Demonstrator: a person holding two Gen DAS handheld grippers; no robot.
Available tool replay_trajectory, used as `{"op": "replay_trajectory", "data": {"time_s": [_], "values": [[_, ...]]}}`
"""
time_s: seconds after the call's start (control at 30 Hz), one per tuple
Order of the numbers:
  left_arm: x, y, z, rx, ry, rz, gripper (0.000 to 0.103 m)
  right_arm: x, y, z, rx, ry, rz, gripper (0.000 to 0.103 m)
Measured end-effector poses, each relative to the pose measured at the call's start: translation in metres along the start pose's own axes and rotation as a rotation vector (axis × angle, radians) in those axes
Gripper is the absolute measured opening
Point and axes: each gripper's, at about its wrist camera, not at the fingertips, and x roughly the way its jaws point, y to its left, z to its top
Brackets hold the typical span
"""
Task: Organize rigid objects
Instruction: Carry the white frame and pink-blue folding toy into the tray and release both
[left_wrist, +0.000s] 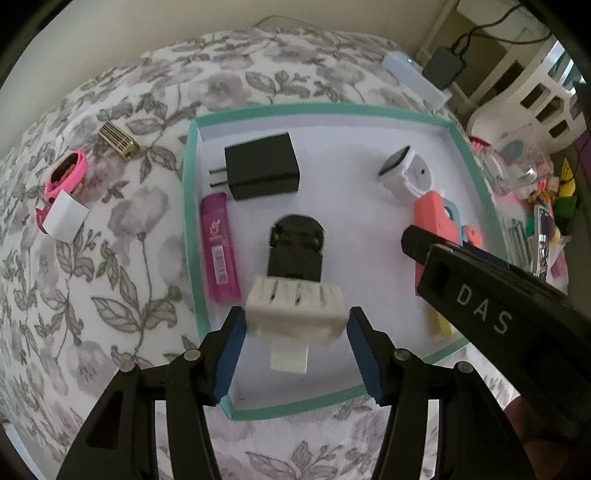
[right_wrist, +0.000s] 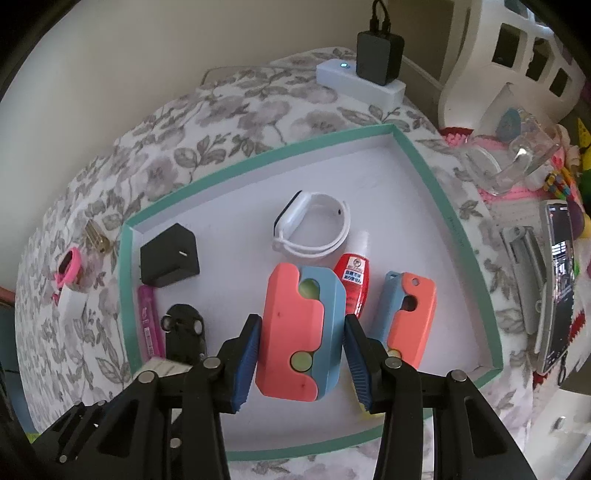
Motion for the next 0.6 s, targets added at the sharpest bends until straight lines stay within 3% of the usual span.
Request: {"op": "replay_trajectory", "data": {"time_s": [0.27,0.6], "values": [[0.025,0.005,-0.004,-0.029,0.036,0.019,0.058,0.008,0.002,-0.002,-0.014,0.027,-0.007,0.048],[0.039,0.003,0.003,-0.027,0.027,0.054,0.058,0.012,0.006,-0.003,-0.03,0.039,-0.023,0.048]]}}
